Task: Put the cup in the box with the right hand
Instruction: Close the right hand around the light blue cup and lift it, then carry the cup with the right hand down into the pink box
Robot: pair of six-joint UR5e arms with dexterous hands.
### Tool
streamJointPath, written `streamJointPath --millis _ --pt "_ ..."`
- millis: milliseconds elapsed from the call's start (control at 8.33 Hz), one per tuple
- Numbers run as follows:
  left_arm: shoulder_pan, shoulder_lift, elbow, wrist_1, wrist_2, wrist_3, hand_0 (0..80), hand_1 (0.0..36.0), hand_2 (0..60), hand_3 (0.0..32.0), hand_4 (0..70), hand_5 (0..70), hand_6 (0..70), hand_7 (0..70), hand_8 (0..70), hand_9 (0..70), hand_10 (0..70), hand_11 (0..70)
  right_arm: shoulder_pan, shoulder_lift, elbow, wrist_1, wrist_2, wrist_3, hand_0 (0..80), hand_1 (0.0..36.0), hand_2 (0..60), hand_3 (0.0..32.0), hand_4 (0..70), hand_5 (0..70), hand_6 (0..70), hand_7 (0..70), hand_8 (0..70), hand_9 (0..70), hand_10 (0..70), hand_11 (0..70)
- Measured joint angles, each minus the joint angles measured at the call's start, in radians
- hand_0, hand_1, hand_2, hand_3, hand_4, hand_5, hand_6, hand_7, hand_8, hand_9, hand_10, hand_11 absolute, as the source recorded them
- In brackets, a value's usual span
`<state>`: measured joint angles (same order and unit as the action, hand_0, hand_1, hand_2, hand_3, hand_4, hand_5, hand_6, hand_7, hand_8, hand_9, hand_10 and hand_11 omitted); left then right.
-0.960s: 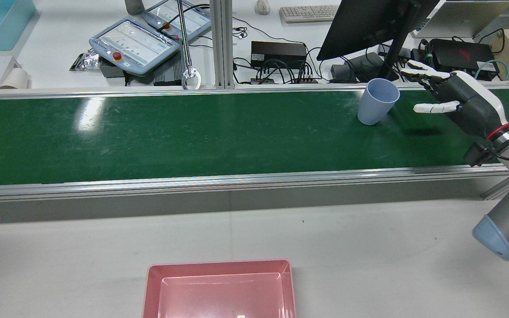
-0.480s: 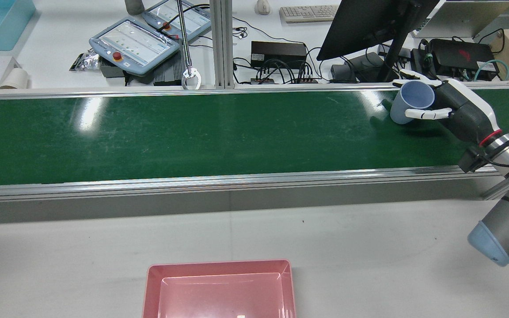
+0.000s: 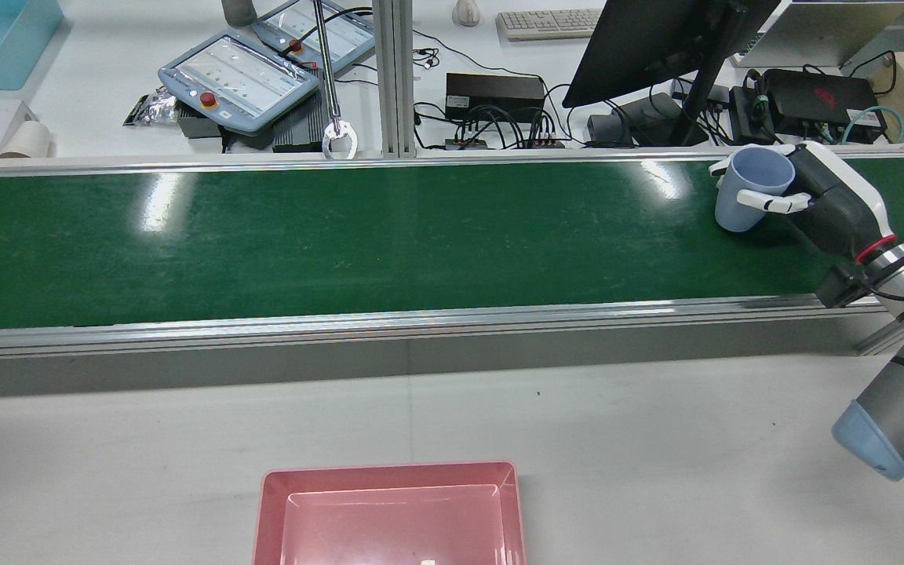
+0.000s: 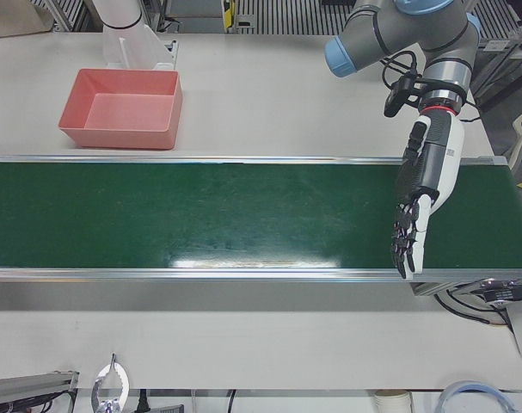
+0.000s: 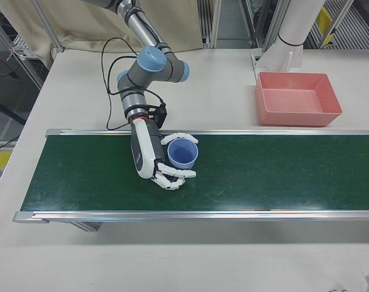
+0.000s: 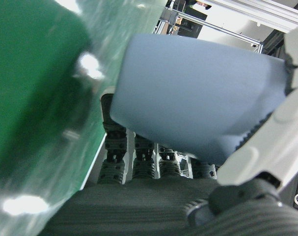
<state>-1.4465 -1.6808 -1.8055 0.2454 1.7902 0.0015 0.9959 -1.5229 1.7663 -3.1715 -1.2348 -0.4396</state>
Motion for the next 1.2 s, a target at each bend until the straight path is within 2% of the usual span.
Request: streamJointPath --millis 120,240,360,480,600,720,840,960,1080,1200 --pt "0.000 0.000 0.000 0.000 0.000 0.000 0.0 0.0 0.0 0.0 0.0 0.0 0.0 0.0 0.0 0.0 0.0 0.0 0.008 -0.002 0.024 -0.001 0.004 0.008 42.4 35.3 60.0 0.0 52.5 14.5 37.6 70.0 53.2 70.0 47.5 68.0" --pt "0.000 0.000 0.000 0.000 0.000 0.000 0.0 0.0 0.0 0.0 0.0 0.0 0.0 0.0 0.0 0.0 0.0 0.0 0.020 -0.003 0.071 -0.004 0.005 0.013 40.7 34.7 60.0 0.0 45.8 14.0 36.9 70.0 51.7 70.0 44.7 63.9" --pt "0.000 0.001 0.000 0.000 0.000 0.000 0.0 0.0 0.0 0.0 0.0 0.0 0.0 0.0 0.0 0.0 0.0 0.0 0.026 -0.002 0.138 -0.010 0.005 0.012 41.8 33.5 60.0 0.0 44.6 13.5 35.7 70.0 50.6 70.0 43.0 61.4" --pt "0.000 0.001 -0.001 0.000 0.000 0.000 0.0 0.0 0.0 0.0 0.0 0.0 0.0 0.0 0.0 0.0 0.0 0.0 0.023 0.004 0.211 -0.033 0.005 0.007 45.0 30.3 60.0 0.0 48.8 12.9 34.8 70.0 49.2 70.0 41.0 58.4" --pt "0.000 0.001 -0.002 0.001 0.000 0.000 0.0 0.0 0.0 0.0 0.0 0.0 0.0 0.0 0.0 0.0 0.0 0.0 0.016 0.022 0.284 -0.071 0.005 -0.010 44.6 30.8 60.0 0.0 45.1 12.5 33.6 70.0 47.3 70.0 38.8 55.5" --pt "0.000 0.001 -0.002 0.001 0.000 0.000 0.0 0.0 0.0 0.0 0.0 0.0 0.0 0.0 0.0 0.0 0.0 0.0 -0.016 0.037 0.363 -0.112 0.004 -0.037 46.2 27.0 60.0 0.0 44.5 11.7 31.7 70.0 45.0 70.0 35.3 50.9" --pt "0.000 0.001 -0.002 0.001 0.000 0.000 0.0 0.0 0.0 0.0 0.0 0.0 0.0 0.0 0.0 0.0 0.0 0.0 -0.080 0.044 0.444 -0.145 0.005 -0.086 47.2 22.7 60.0 0.0 39.1 11.0 29.5 70.0 42.9 69.3 32.4 47.2" --pt "0.000 0.001 -0.002 0.000 0.000 0.000 0.0 0.0 0.0 0.0 0.0 0.0 0.0 0.0 0.0 0.0 0.0 0.0 -0.180 0.047 0.525 -0.171 0.019 -0.155 47.6 21.1 56.2 0.0 37.6 10.6 28.6 70.0 41.9 68.1 31.1 45.5" --pt "0.000 0.000 -0.002 0.001 0.000 0.000 0.0 0.0 0.0 0.0 0.0 0.0 0.0 0.0 0.0 0.0 0.0 0.0 -0.307 0.049 0.592 -0.186 0.052 -0.234 47.7 17.5 45.7 0.0 36.7 9.9 27.2 70.0 40.0 65.9 29.6 43.4" --pt "0.000 0.000 -0.003 0.001 0.000 0.000 0.0 0.0 0.0 0.0 0.0 0.0 0.0 0.0 0.0 0.0 0.0 0.0 -0.447 0.058 0.639 -0.193 0.094 -0.317 47.8 12.4 29.0 0.0 36.6 9.2 25.4 70.0 37.6 63.0 28.8 42.4"
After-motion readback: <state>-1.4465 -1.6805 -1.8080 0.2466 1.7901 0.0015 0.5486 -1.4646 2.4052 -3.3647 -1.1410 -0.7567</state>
